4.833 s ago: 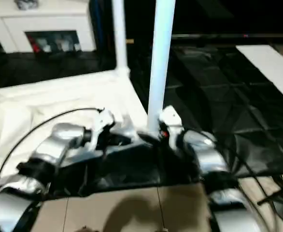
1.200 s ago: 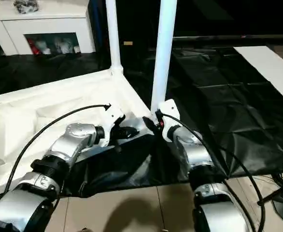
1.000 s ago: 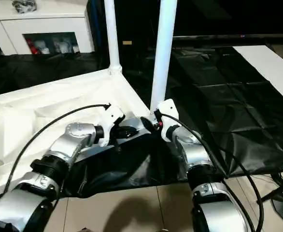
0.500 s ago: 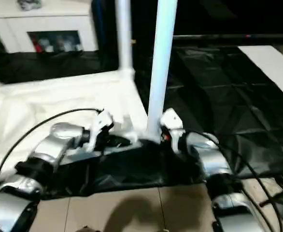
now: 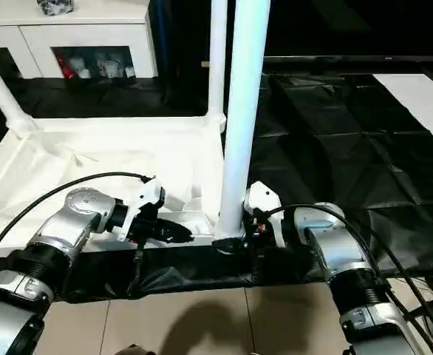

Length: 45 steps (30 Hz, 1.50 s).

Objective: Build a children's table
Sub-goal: Rotate leg to tighten

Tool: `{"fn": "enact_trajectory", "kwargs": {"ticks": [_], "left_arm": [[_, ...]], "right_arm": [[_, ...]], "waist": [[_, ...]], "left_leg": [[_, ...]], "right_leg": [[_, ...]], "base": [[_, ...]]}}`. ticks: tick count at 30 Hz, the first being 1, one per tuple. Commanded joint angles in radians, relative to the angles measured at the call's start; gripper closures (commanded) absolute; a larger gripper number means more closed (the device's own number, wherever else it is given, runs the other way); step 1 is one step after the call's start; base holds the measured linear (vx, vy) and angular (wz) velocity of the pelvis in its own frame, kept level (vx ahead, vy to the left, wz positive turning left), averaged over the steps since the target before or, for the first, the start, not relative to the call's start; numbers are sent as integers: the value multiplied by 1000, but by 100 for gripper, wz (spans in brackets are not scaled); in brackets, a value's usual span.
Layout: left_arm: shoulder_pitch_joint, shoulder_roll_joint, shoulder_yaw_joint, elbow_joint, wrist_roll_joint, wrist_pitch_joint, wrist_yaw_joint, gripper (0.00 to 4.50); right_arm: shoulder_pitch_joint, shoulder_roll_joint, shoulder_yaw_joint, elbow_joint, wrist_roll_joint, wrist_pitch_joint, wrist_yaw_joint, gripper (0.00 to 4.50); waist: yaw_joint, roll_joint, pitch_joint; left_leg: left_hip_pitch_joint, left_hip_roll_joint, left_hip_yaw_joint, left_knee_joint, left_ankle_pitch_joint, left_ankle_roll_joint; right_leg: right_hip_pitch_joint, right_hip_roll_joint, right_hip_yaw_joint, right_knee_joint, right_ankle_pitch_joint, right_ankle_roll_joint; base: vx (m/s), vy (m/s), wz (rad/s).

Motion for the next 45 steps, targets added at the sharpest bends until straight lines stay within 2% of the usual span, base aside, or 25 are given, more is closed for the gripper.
{"fn": "enact_trajectory", "kwargs": {"ticks": [1, 7, 9, 10, 11, 12, 13, 15, 17, 21, 22, 24, 25, 27, 30, 31, 34, 37, 40, 45], "left_arm": [[-22, -29, 4, -52, -39, -10, 33, 450], [-24, -44, 11, -46, -31, -13, 66, 450], [-39, -70, 21, -23, -14, -5, 146, 450], [-39, -70, 21, -23, -14, -5, 146, 450], [-47, -83, 24, -11, -5, -2, 182, 450], [-57, -105, 27, 2, 8, 8, 235, 450], [-57, -105, 27, 2, 8, 8, 235, 450], [-68, -136, 28, 17, 23, 19, 301, 450], [-92, -191, 37, 49, 36, 34, 407, 450], [-125, -253, 54, 93, 42, 40, 531, 450], [-130, -263, 54, 100, 44, 38, 548, 450], [-131, -266, 53, 102, 46, 36, 551, 450], [-133, -269, 53, 104, 48, 33, 553, 450], [-127, -266, 51, 98, 51, 26, 539, 450], [-112, -243, 48, 88, 48, 6, 492, 450], [-107, -231, 46, 85, 44, 0, 468, 450], [-97, -203, 43, 81, 40, -16, 429, 450], [-93, -179, 44, 78, 28, -30, 385, 450], [-87, -156, 43, 71, 20, -38, 341, 450], [-55, -96, 20, 2, -30, -44, 118, 450]], "right_arm": [[27, 43, 84, -23, 16, 17, 54, 130], [37, 72, 68, -33, 22, 44, 3, 170], [25, 128, 34, 15, -11, 49, -157, 177], [25, 128, 34, 15, -11, 49, -157, 181], [15, 154, 18, 45, -29, 50, -238, 185], [-2, 186, -2, 88, -48, 43, -333, 185], [-2, 186, -2, 88, -48, 43, -333, 185], [-30, 227, -25, 145, -71, 36, -458, 186], [-75, 277, -43, 212, -99, 47, -609, 186], [-115, 326, -53, 262, -113, 33, -703, 186], [-121, 338, -59, 268, -111, 27, -712, 186], [-125, 344, -64, 271, -105, 23, -712, 186], [-128, 350, -69, 274, -100, 19, -711, 131], [-133, 358, -87, 270, -70, 20, -677, 117], [-132, 334, -80, 268, -64, -5, -633, 95], [-126, 316, -66, 263, -67, -17, -605, 70], [-96, 263, -25, 230, -73, -50, -507, 70], [-72, 227, -24, 192, -61, -66, -422, 70], [-53, 192, -20, 158, -48, -76, -351, 70], [-4, 84, 11, 42, 16, -49, -103, 70]], "waist": [[1, -8, -65], [2, -8, -63], [1, -9, -61], [-3, -7, -59], [-9, -7, -54], [-12, -8, -55], [-16, -7, -53], [-25, -8, -53], [-38, -5, -52], [-39, -9, -55], [-36, -9, -60], [-33, -10, -62], [-32, -10, -64], [-31, -10, -65], [-31, -8, -64], [-31, -8, -63], [-29, -11, -64], [-27, -12, -66], [-24, -11, -64], [-11, -10, -64]], "left_leg": [[5, 26, -2, -62, -190, 82], [5, 27, -2, -64, -195, 78], [6, 26, -2, -65, -209, 70], [5, 27, -3, -67, -218, 62], [10, 23, -5, -71, -268, 37], [12, 23, -7, -72, -275, 28], [11, 23, -8, -73, -282, 21], [14, 20, -12, -76, -314, 9], [17, 18, -11, -75, -325, 3], [14, 16, -8, -72, -292, 20], [14, 16, -6, -69, -270, 28], [9, 15, -4, -66, -232, 45], [8, 15, -3, -65, -211, 55], [6, 15, -3, -64, -188, 67], [6, 17, -3, -65, -192, 72], [6, 18, -3, -65, -198, 71], [4, 18, -2, -63, -192, 82], [1, 19, -2, -61, -173, 101], [1, 21, -1, -61, -172, 103], [5, 27, 0, -62, -194, 108]], "right_leg": [[60, -56, 50, -74, -175, -231], [58, -56, 50, -77, -195, -223], [57, -57, 50, -80, -224, -216], [54, -58, 50, -81, -244, -211], [51, -60, 48, -95, -356, -180], [51, -62, 48, -96, -377, -173], [50, -61, 48, -98, -395, -167], [52, -59, 46, -104, -424, -144], [47, -56, 48, -103, -411, -156], [51, -55, 51, -101, -357, -166], [52, -55, 52, -97, -315, -174], [56, -56, 53, -91, -254, -188], [58, -55, 53, -87, -224, -195], [60, -55, 52, -84, -191, -205], [61, -55, 50, -83, -192, -211], [60, -56, 50, -84, -195, -213], [64, -54, 50, -82, -176, -215], [65, -54, 49, -78, -144, -227], [64, -54, 48, -79, -155, -231], [64, -57, 49, -80, -180, -232]], "base": [[0, 0, 0], [0, 0, 0], [0, 0, 0], [0, 0, 0], [0, 0, 0], [0, 0, 0], [0, 0, 0], [0, 0, 0], [0, 0, 0], [0, 0, 0], [0, 0, 0], [0, 0, 0], [0, 0, 0], [0, 0, 0], [0, 0, 0], [0, 0, 0], [0, 0, 0], [0, 0, 0], [0, 0, 0], [0, 0, 0]]}}
